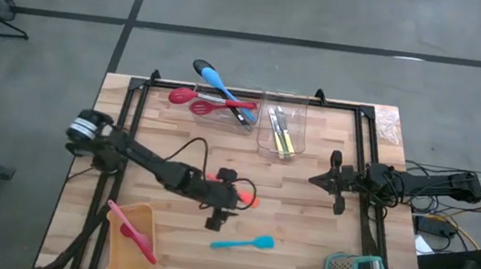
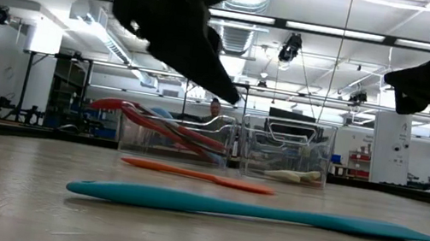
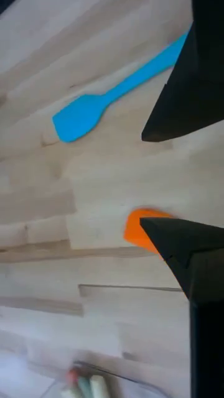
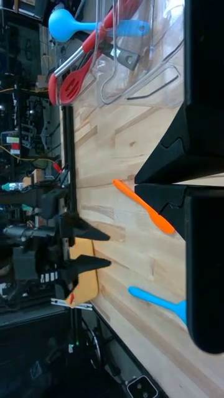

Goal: Pick & Place Kitchen Items
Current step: Put the orange spatula into the yellow bin

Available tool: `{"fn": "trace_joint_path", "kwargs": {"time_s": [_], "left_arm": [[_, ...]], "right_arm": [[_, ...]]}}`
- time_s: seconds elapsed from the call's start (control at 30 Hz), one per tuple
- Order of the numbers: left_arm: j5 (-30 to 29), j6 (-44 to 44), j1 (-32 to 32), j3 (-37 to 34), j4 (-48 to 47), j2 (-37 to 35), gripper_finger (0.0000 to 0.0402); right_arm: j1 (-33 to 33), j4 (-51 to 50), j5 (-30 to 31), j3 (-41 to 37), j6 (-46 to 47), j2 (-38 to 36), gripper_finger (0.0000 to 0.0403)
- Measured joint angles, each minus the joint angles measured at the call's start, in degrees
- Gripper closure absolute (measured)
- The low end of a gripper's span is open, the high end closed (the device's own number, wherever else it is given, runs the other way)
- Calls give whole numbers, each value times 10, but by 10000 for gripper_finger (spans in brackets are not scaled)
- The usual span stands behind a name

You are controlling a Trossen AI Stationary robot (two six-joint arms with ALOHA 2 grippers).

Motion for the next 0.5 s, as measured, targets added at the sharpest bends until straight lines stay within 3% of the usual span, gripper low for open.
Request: {"fn": "trace_joint_path", "kwargs": {"time_s": [0.17,0.5], "left_arm": [[33,12,34,10,50,45,186],[92,14,89,60,53,132,186]], "right_arm": [[0,0,0,0,1,0,394],[0,0,0,0,-1,0,394]]}}
